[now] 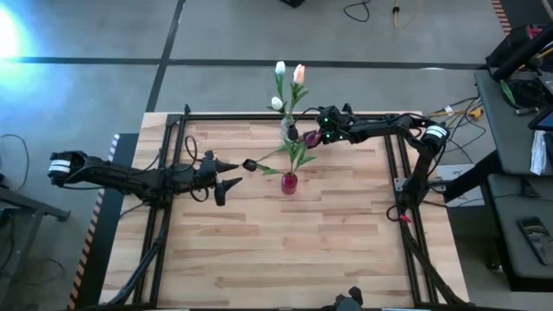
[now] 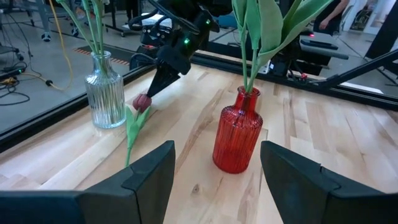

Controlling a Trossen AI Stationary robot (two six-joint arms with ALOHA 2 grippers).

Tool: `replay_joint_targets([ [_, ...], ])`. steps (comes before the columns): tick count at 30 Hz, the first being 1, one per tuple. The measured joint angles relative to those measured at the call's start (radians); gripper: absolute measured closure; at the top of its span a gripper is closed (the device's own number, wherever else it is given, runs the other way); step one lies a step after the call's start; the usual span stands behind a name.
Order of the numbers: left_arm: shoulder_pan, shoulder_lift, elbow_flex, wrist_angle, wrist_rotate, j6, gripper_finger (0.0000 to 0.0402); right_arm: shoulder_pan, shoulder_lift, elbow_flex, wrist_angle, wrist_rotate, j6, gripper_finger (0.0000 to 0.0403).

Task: Sort flowers into vase by color
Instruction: Put the red flower into the red vase

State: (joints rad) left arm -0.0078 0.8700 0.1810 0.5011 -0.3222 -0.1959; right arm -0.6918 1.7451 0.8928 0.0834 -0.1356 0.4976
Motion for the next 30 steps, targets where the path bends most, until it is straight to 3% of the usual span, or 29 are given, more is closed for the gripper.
replay_joint_targets([
  [12,0.0,0.0,0.0,0.0,0.0,0.0,0.018,0.003,-0.001,0.0,0.03,-0.006,0.0,0.0245],
  [30,0.0,0.0,0.0,0.0,0.001,0.003,0.018,0.009,0.07,-0.007,0.138,-0.022,-0.013,0.0346],
])
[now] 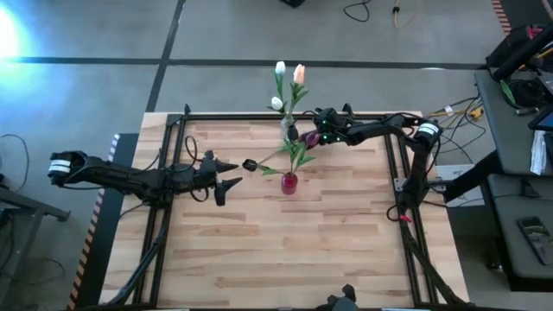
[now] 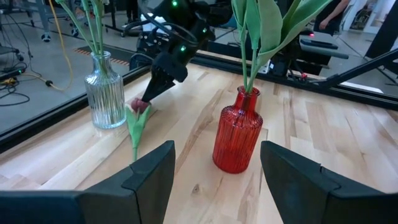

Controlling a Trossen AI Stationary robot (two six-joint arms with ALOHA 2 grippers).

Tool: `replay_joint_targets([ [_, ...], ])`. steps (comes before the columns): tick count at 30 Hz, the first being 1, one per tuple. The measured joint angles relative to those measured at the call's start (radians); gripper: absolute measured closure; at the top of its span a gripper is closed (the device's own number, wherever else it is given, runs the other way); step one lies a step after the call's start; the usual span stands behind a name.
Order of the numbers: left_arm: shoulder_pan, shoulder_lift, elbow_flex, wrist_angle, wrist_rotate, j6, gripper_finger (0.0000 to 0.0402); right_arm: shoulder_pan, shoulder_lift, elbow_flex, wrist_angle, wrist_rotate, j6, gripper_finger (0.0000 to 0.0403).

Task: Sort flowers into vase by color
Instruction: Put the red flower into the red vase

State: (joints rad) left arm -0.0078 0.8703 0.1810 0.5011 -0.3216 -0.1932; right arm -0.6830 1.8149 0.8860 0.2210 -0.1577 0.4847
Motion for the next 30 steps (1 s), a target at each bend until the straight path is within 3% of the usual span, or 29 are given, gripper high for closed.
replay_joint_targets([
  [5,0.0,0.0,0.0,0.0,0.0,0.0,0.018,0.003,-0.021,0.001,-0.002,-0.001,-0.026,0.0389],
  [11,0.0,0.0,0.0,0.0,0.0,0.0,0.018,0.006,-0.113,0.001,-0.028,-0.001,-0.042,0.0393],
  [18,0.0,0.0,0.0,0.0,0.0,0.0,0.018,0.03,-0.332,0.005,-0.127,0.007,-0.097,0.0394],
  [25,0.0,0.0,0.0,0.0,0.0,0.0,0.018,0.101,-0.588,0.079,-0.318,0.126,-0.19,0.0394],
  [30,0.0,0.0,0.0,0.0,0.0,0.0,0.018,0.168,-0.684,0.21,-0.506,0.223,-0.239,0.0394],
])
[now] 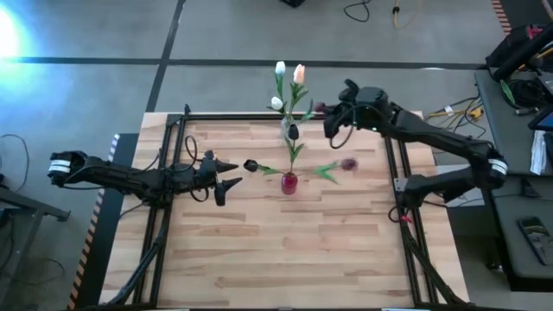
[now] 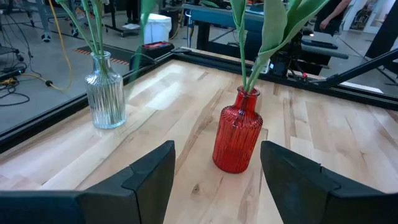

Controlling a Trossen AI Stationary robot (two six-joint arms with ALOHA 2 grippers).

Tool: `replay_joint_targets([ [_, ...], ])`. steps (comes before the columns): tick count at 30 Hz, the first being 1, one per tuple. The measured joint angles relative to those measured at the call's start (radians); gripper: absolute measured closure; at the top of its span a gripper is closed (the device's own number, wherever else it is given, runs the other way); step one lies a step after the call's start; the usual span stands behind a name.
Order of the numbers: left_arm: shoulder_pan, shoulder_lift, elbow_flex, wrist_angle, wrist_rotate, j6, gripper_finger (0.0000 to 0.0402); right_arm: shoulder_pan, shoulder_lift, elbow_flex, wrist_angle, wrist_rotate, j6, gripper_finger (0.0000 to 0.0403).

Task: Sort flowers into vase by color
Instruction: Put the red flower into the red vase

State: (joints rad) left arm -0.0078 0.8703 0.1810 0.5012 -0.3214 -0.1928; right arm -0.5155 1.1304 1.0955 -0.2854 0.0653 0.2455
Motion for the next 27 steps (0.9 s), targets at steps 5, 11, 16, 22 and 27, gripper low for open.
replay_joint_targets([
  [5,0.0,0.0,0.0,0.0,0.0,0.0,0.018,0.075,-0.008,0.157,-0.155,0.098,-0.038,0.0394],
  [11,0.0,0.0,0.0,0.0,0.0,0.0,0.018,0.144,0.028,0.316,-0.242,0.144,-0.061,0.0394],
  [16,0.0,0.0,0.0,0.0,0.0,0.0,0.018,0.191,0.058,0.447,-0.33,0.147,-0.062,0.0394],
  [22,0.0,0.0,0.0,0.0,0.0,0.0,0.018,0.249,0.09,0.591,-0.45,0.191,-0.089,0.0394],
  [27,0.0,0.0,0.0,0.0,0.0,0.0,0.018,0.301,0.115,0.708,-0.538,0.199,-0.119,0.0394],
])
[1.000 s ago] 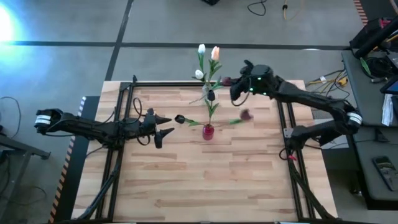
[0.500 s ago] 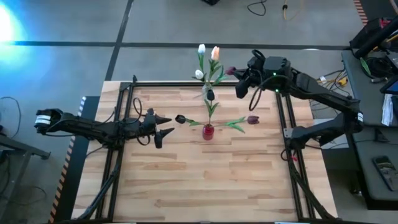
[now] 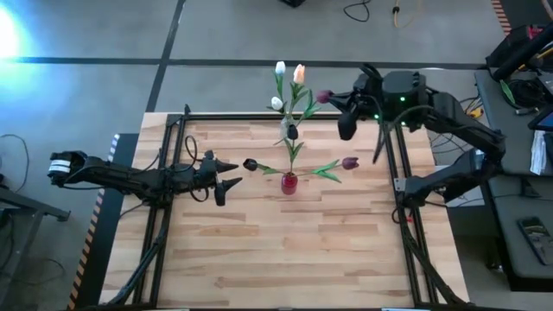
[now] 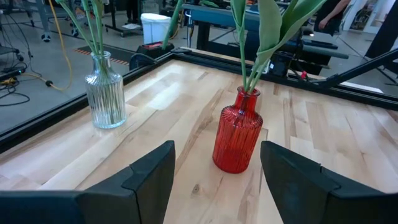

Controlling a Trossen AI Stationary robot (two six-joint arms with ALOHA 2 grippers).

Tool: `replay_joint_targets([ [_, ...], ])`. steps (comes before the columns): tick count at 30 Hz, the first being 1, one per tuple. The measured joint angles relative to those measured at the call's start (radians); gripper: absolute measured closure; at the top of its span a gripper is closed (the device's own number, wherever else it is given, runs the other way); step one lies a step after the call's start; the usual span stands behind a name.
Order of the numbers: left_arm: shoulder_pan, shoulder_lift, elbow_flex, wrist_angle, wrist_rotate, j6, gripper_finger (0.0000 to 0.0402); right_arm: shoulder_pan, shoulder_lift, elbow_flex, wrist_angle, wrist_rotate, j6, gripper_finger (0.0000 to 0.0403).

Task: Sort flowers into vase by color
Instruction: Put the red flower into the red vase

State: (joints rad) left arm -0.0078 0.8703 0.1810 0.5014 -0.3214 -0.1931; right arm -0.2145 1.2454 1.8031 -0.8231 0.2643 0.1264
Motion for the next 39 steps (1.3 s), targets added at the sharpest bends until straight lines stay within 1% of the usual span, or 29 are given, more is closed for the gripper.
replay_joint_targets([
  [4,0.0,0.0,0.0,0.0,0.0,-0.001,0.018,0.047,0.025,0.114,-0.066,0.003,-0.039,0.0394],
  [5,0.0,0.0,0.0,0.0,0.0,-0.003,0.018,0.059,0.031,0.144,-0.085,0.018,-0.045,0.0394],
  [7,0.0,0.0,0.0,0.0,0.0,-0.003,0.018,0.085,0.044,0.205,-0.117,0.078,-0.065,0.0394],
  [12,0.0,0.0,0.0,0.0,0.0,-0.004,0.018,0.146,0.067,0.33,-0.217,0.267,-0.099,0.0394],
  [15,0.0,0.0,0.0,0.0,0.0,-0.004,0.018,0.169,0.078,0.393,-0.285,0.32,-0.078,0.0394],
  [20,0.0,0.0,0.0,0.0,0.0,-0.004,0.018,0.205,0.096,0.478,-0.384,0.324,-0.015,0.0394],
  [24,0.0,0.0,0.0,0.0,0.0,-0.005,0.018,0.235,0.107,0.517,-0.438,0.32,0.045,0.0394],
  [31,0.0,0.0,0.0,0.0,0.0,-0.008,0.018,0.272,0.107,0.518,-0.466,0.262,0.144,0.0394],
  [39,0.0,0.0,0.0,0.0,0.0,-0.011,0.018,0.311,0.107,0.534,-0.516,0.26,0.189,0.0394],
])
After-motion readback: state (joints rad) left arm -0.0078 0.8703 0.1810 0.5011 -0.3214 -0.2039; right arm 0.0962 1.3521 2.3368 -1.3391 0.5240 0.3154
